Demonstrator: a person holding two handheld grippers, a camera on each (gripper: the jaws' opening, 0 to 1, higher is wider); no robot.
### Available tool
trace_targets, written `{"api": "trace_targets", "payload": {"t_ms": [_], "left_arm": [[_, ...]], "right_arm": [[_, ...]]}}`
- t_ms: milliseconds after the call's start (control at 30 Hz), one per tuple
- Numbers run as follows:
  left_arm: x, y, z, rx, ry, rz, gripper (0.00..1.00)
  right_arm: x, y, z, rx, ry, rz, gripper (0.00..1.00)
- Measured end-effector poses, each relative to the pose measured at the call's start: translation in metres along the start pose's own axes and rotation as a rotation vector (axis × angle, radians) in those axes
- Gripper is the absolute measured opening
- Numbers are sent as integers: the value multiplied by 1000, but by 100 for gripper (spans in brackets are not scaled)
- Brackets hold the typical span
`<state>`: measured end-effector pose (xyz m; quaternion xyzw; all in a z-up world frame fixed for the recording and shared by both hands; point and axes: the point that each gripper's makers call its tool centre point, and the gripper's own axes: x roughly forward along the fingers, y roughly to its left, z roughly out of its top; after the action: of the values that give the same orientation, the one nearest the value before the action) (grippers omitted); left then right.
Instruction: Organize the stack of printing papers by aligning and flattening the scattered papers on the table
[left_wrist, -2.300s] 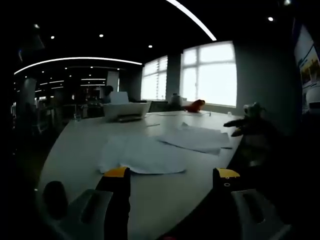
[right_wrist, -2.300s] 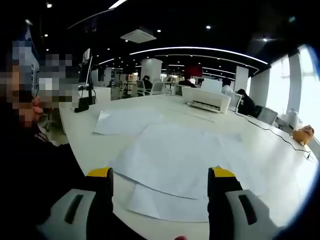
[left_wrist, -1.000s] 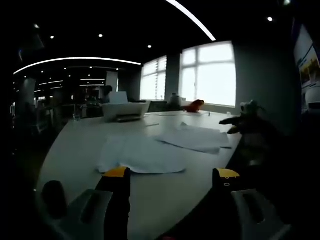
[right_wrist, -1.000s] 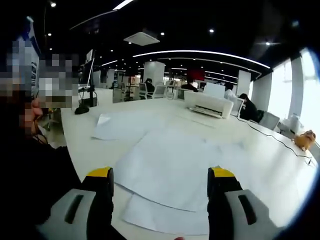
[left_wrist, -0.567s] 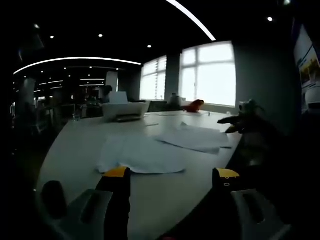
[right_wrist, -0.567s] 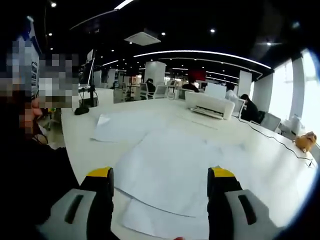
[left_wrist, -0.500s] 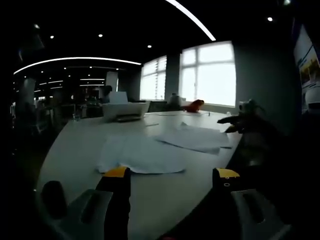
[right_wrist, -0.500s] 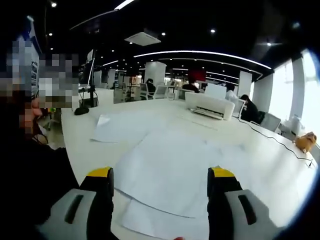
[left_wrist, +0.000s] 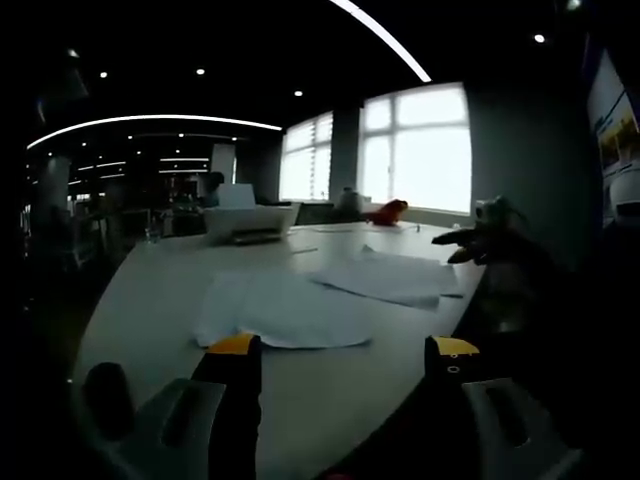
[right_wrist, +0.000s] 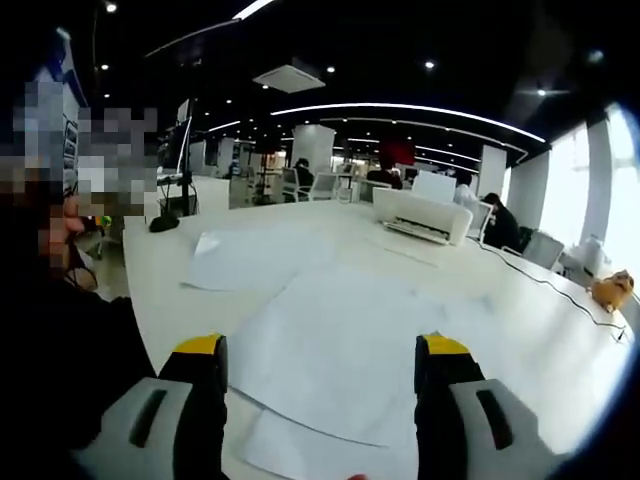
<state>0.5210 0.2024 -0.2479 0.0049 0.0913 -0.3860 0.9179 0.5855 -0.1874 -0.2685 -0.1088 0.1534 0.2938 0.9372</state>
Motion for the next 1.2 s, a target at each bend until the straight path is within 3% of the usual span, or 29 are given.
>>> {"api": "trace_targets", "payload": {"t_ms": [600, 1200], "left_arm": [[0, -1, -1, 5, 0, -7, 68], [4, -4, -6, 4, 10, -21, 66]], "right_arm": [[-3, -3, 9, -19, -5, -7, 72], [-1, -8, 8, -16, -3, -10, 72]]}}
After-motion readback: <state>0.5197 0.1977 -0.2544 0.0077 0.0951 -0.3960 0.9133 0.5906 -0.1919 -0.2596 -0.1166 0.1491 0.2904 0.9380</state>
